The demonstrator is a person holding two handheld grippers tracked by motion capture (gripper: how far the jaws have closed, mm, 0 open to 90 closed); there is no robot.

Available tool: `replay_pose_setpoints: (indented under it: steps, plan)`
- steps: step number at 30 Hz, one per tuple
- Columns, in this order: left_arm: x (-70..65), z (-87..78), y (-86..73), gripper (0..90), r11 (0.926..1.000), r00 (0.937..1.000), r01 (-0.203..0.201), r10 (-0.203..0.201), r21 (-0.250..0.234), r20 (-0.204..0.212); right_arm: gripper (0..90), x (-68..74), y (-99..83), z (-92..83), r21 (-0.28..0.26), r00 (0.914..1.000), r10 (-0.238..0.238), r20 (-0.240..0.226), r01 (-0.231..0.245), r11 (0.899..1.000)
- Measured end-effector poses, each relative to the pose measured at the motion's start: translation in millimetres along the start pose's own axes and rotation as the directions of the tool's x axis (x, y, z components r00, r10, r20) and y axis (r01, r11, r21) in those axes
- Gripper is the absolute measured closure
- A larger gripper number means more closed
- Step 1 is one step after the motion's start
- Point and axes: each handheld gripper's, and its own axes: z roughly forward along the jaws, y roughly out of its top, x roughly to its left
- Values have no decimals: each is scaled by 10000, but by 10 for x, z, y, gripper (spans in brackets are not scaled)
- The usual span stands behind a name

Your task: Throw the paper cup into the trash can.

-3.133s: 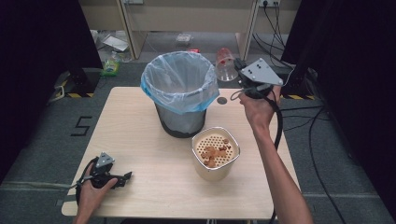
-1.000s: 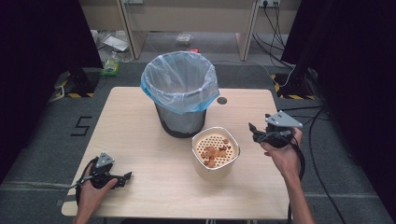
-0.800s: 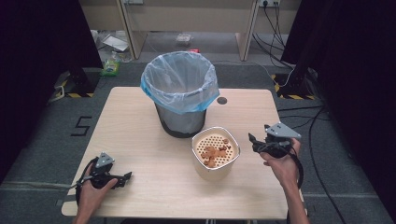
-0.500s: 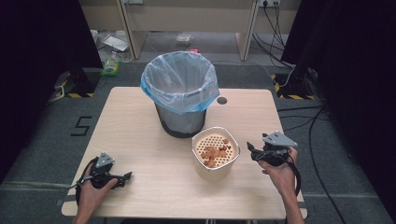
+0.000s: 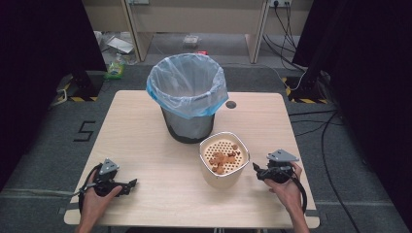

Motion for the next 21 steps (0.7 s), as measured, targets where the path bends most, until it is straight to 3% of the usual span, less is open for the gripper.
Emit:
replay_pose_setpoints:
  steps: [12, 16, 19, 21]
  plan:
    - [1, -1, -1, 0, 10000, 10000, -7, 7, 2, 2, 258, 91, -273, 101, 1229, 9997, 6, -249, 25, 9924]
    - [1, -1, -2, 0, 10000, 10000, -6, 6, 1, 2, 252, 89, -310, 118, 1044, 9986, 299, -426, -253, 9942]
    - [1, -1, -2, 0, 10000, 10000, -9, 9, 1, 3, 228, 65, -344, 135, 883, 9951, 784, -601, -729, 9934]
    - [1, -1, -2, 0, 10000, 10000, -11, 11, 3, 2, 214, 45, -359, 142, 765, 9954, 726, -627, -677, 9948]
